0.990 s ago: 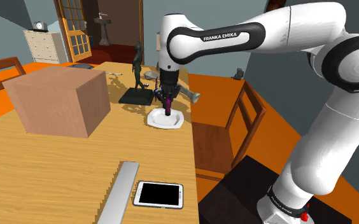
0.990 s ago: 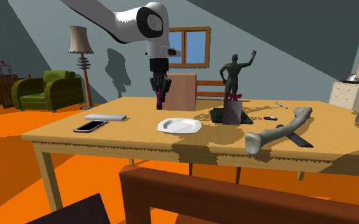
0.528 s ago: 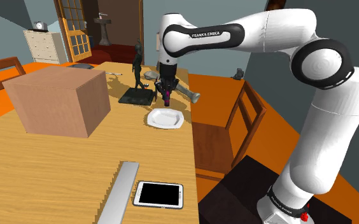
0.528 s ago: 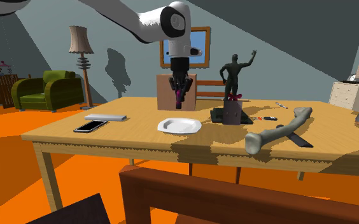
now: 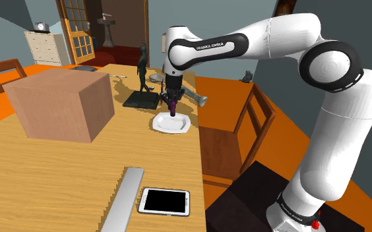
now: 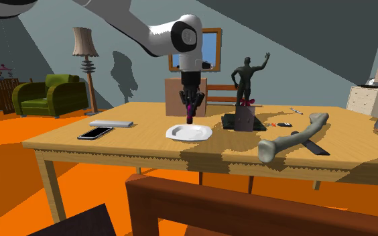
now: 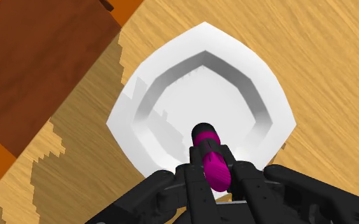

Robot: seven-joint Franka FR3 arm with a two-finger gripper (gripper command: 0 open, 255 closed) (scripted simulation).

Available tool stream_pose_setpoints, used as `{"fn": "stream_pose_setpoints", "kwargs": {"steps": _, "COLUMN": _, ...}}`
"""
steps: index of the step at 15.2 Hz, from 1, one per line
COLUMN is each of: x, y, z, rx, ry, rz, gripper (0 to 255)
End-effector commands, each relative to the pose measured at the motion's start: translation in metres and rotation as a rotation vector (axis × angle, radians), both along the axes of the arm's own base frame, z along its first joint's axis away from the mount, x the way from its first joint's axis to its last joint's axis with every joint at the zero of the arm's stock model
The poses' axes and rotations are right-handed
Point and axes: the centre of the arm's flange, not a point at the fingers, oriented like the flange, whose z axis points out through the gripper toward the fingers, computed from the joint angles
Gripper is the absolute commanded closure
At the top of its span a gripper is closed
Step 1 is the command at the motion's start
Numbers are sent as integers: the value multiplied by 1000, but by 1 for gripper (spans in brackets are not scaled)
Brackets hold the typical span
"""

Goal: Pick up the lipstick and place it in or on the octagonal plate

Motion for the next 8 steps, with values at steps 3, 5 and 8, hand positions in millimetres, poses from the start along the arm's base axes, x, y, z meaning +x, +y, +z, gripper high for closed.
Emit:
{"fn": "stream_pose_setpoints", "kwargs": {"steps": 3, "x": 0, "y": 1, "z": -22, "rx": 0, "ry": 0, "rz": 0, "gripper": 255}}
{"fn": "stream_pose_setpoints", "kwargs": {"steps": 5, "x": 0, "y": 1, "z": -33, "rx": 0, "ry": 0, "rz": 0, "gripper": 255}}
{"fn": "stream_pose_setpoints", "kwargs": {"steps": 8, "x": 0, "y": 1, "z": -37, "rx": 0, "ry": 0, "rz": 0, "gripper": 255}}
